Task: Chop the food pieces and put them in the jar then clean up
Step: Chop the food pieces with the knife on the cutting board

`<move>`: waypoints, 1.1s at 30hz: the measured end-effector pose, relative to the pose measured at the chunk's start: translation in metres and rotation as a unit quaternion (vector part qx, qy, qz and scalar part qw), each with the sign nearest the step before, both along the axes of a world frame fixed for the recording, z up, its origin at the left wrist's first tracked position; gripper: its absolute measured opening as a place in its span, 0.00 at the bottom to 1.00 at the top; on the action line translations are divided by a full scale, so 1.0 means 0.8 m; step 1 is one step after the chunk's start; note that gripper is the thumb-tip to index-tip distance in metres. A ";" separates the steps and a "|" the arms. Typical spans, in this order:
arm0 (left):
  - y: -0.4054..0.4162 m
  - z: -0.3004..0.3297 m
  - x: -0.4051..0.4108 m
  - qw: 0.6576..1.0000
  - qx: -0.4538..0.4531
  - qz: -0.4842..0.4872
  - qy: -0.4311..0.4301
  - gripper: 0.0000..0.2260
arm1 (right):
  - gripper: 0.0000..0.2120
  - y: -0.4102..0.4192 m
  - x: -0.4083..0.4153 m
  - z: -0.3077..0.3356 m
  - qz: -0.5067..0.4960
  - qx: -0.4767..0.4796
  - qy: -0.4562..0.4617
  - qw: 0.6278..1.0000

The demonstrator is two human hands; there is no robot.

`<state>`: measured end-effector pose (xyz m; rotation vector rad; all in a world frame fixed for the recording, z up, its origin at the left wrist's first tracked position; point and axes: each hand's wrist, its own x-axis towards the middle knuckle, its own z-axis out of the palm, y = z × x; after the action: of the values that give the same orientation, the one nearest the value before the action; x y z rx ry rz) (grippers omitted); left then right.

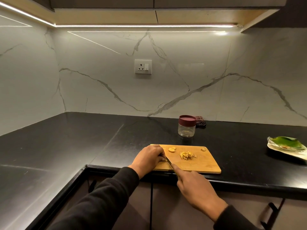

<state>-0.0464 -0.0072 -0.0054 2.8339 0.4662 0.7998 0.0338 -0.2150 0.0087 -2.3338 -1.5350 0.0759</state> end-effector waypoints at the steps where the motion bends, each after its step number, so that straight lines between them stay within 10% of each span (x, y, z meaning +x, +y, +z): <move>1: 0.000 0.000 0.000 1.000 -0.001 0.000 -0.001 0.05 | 0.27 -0.005 -0.001 0.000 -0.004 -0.003 -0.013 1.000; 22: 0.000 0.002 0.002 0.997 0.044 -0.017 0.064 0.22 | 0.33 -0.026 -0.011 0.001 -0.057 -0.067 -0.101 0.991; 33: -0.002 -0.011 -0.008 0.998 -0.016 -0.015 -0.052 0.03 | 0.28 -0.007 0.004 0.001 -0.050 0.005 -0.030 0.998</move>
<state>-0.0526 -0.0085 -0.0140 2.7483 0.4171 0.9193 0.0370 -0.2203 0.0094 -2.4208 -1.4408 -0.0262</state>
